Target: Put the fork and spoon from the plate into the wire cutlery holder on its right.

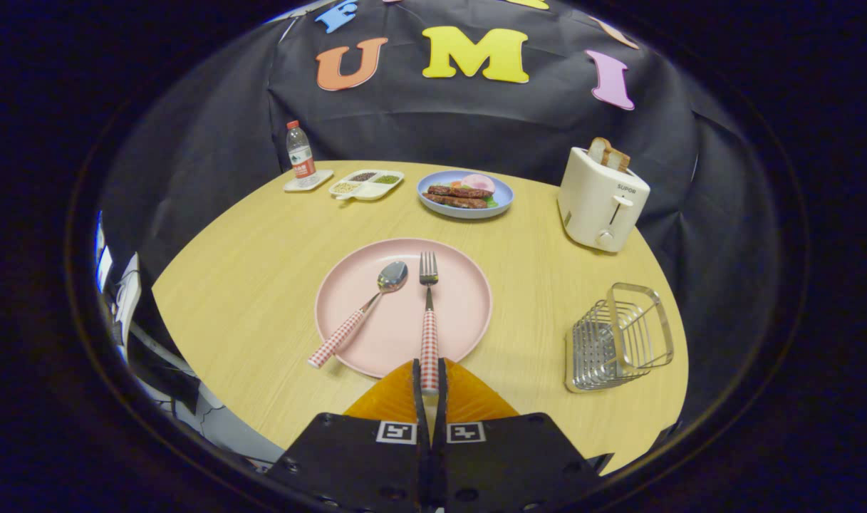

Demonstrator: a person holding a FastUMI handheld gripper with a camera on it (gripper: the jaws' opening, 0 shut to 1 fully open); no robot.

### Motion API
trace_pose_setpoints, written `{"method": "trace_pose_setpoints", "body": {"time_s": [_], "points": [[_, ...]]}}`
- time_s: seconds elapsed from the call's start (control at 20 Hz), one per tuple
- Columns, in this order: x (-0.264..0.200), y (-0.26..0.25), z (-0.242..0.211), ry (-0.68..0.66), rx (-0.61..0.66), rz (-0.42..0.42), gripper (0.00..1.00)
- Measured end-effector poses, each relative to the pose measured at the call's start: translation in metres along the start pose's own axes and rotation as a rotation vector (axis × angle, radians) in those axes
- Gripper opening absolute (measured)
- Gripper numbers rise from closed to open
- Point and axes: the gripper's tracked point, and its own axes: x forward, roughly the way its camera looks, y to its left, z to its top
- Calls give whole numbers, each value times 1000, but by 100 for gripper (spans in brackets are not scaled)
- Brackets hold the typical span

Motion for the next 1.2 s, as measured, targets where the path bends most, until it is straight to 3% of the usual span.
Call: {"method": "trace_pose_setpoints", "body": {"time_s": [0.2,0.45,0.75,1.0,1.2], "points": [[-35,-27,26,63,41,-4,1],[-90,-98,55,113,125,-83,1],[-136,-159,33,199,218,-151,1],[-148,-171,7,293,232,-146,0],[-140,-162,0,383,303,-75,1]]}}
